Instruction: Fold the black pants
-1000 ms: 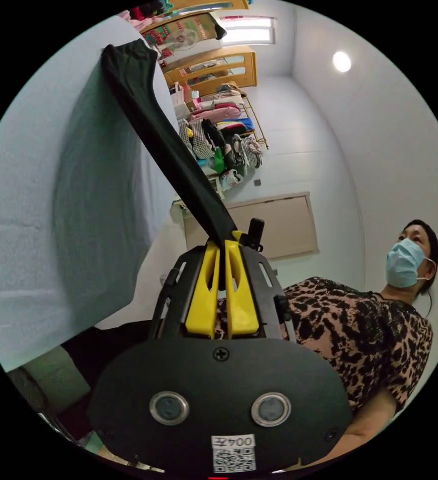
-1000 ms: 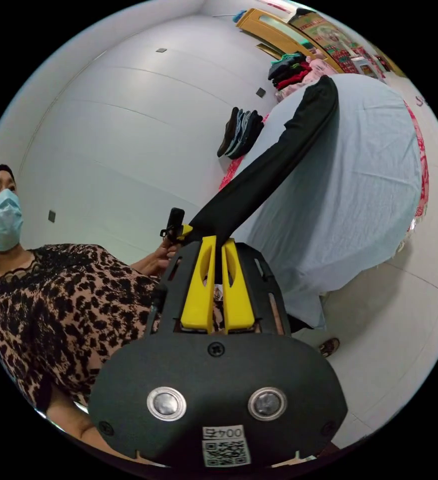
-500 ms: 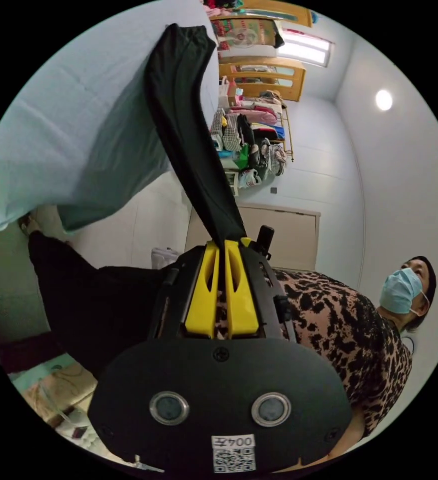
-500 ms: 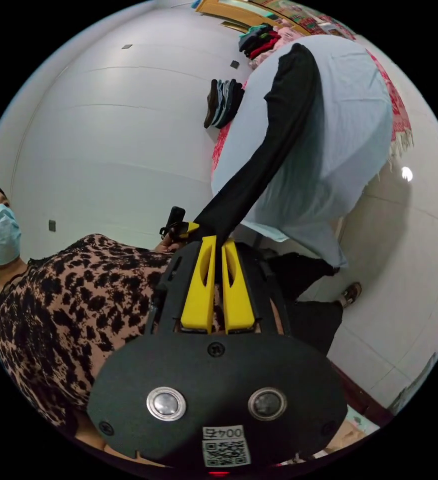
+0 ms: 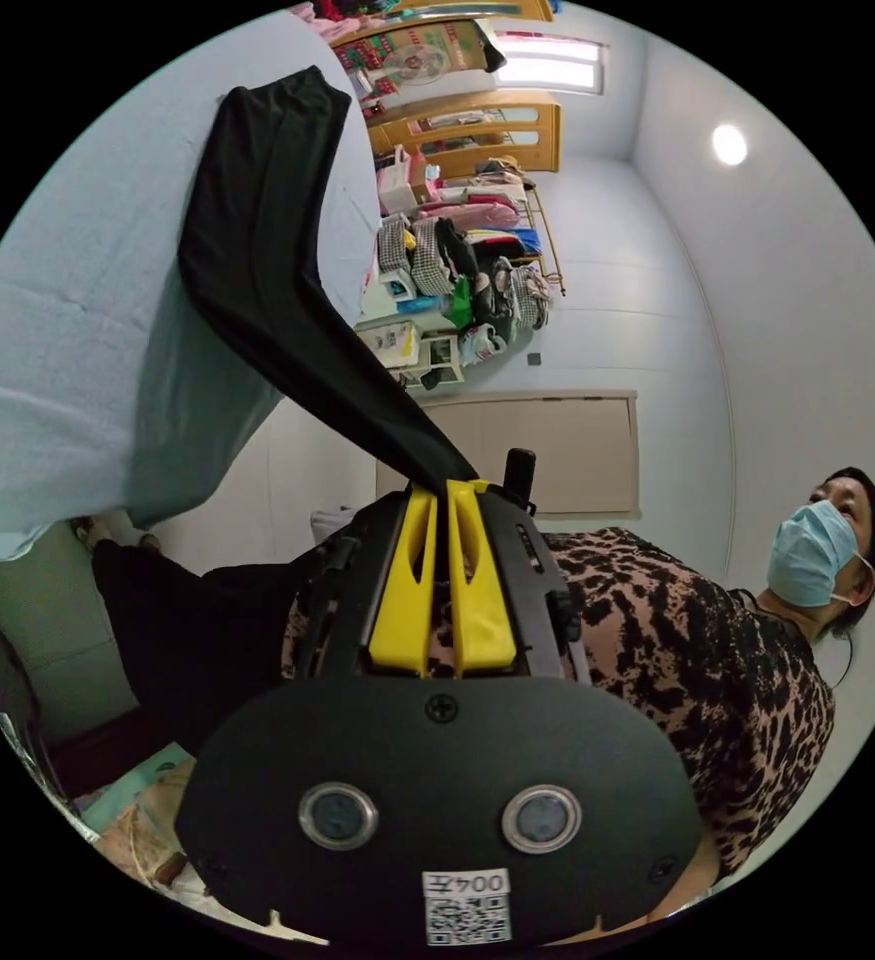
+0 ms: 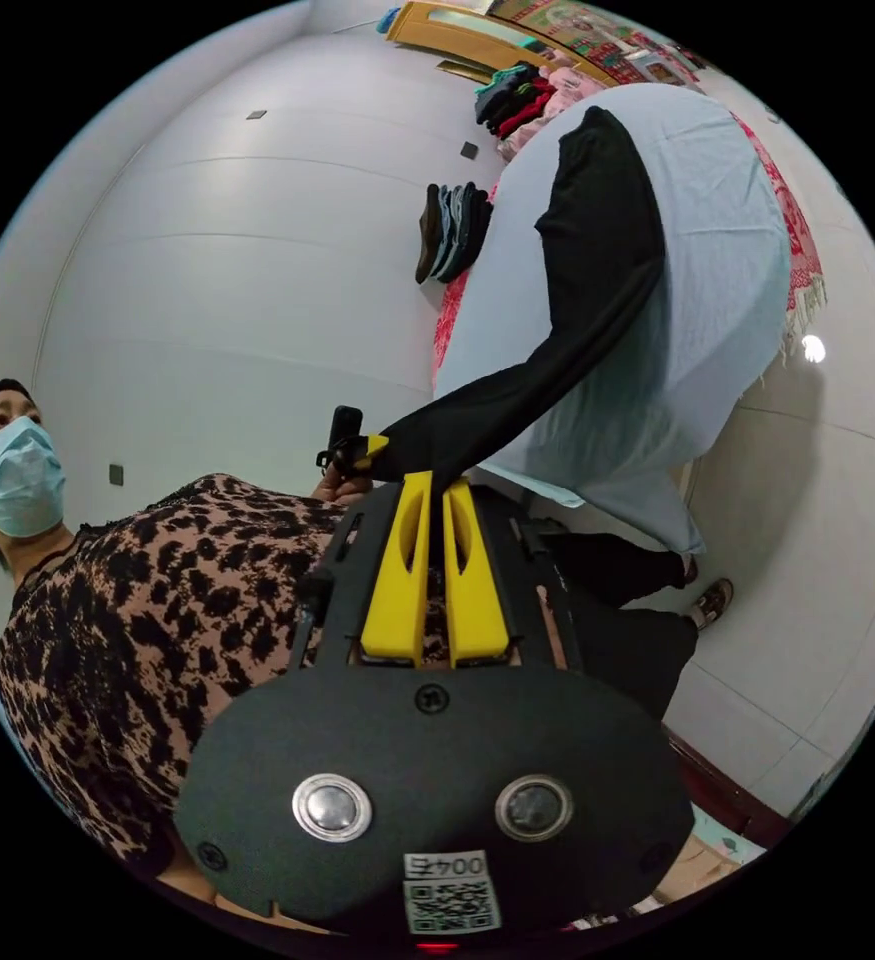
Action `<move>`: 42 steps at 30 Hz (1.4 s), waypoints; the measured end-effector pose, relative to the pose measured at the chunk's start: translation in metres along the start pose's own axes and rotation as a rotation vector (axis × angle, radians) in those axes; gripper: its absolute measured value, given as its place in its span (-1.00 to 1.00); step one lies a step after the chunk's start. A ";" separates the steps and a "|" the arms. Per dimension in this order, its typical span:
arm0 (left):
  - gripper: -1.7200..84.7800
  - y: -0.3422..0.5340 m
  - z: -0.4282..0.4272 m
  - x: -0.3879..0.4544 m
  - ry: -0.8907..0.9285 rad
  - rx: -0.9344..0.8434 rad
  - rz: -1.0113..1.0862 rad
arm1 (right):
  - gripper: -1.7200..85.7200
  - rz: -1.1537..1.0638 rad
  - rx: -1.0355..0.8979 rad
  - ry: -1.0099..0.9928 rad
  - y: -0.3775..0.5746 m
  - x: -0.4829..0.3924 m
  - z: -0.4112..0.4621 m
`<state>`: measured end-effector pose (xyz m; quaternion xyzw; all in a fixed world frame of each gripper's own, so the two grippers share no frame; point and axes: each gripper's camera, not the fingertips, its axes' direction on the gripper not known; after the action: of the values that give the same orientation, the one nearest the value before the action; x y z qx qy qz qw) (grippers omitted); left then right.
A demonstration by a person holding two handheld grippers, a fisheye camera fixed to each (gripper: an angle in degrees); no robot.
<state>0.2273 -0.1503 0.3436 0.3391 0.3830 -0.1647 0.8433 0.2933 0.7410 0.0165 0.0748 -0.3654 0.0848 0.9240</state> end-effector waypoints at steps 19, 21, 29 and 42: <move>-0.90 0.034 0.047 0.026 -0.023 -0.093 -0.064 | -0.94 0.150 0.050 -0.007 -0.008 0.030 -0.036; -0.90 0.034 0.049 0.033 -0.027 -0.102 -0.052 | -0.94 0.151 0.066 -0.027 -0.015 0.032 -0.045; -0.90 0.028 0.039 0.049 0.058 -0.043 -0.047 | -0.94 0.146 0.129 -0.112 -0.062 0.026 -0.066; -0.89 -0.075 -0.038 0.122 0.117 0.022 0.181 | -0.95 -0.118 0.188 -0.012 -0.260 -0.048 -0.094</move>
<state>0.2459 -0.1796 0.1991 0.3909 0.3974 -0.0719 0.8271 0.3761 0.5013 -0.1042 0.1828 -0.3564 0.0638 0.9140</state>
